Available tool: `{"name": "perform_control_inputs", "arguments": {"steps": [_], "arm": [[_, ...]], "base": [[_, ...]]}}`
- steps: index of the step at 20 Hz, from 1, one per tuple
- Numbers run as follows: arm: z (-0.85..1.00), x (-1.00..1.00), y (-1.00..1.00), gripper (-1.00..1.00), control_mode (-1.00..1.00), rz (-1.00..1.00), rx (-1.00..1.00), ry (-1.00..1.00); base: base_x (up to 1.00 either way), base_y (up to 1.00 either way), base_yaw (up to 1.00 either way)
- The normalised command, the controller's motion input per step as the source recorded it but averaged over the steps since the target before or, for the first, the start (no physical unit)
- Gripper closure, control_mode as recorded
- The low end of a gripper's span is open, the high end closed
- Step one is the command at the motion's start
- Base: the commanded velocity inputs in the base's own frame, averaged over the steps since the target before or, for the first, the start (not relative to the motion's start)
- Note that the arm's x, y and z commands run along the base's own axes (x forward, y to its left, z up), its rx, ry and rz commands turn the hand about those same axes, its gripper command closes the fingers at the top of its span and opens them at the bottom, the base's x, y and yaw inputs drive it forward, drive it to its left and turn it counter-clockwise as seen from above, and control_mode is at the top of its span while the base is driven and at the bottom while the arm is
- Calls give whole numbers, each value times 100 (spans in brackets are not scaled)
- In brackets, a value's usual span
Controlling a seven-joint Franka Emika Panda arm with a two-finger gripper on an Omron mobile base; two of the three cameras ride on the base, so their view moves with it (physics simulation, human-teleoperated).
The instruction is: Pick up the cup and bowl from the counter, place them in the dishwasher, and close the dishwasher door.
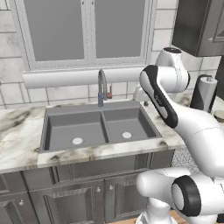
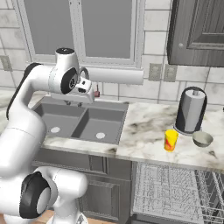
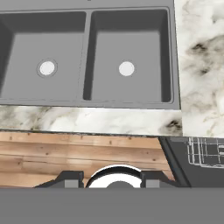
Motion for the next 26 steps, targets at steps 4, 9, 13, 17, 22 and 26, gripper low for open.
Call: {"name": "perform_control_inputs", "arguments": {"steps": [4, 9, 13, 17, 22, 26], "arm": [[-11, 0, 0, -100, -100, 0, 0, 0], [-29, 0, 0, -100, -100, 0, 0, 0], [-30, 0, 0, -100, -100, 0, 0, 0], [-18, 0, -9, -100, -100, 0, 0, 0], [-10, 0, -24, -100, -100, 0, 0, 0], [-5, 0, -45, -100, -100, 0, 0, 0]], "base": [[0, 0, 0], [0, 0, 0], [0, 0, 0], [0, 0, 0], [0, 0, 0], [0, 0, 0]]}}
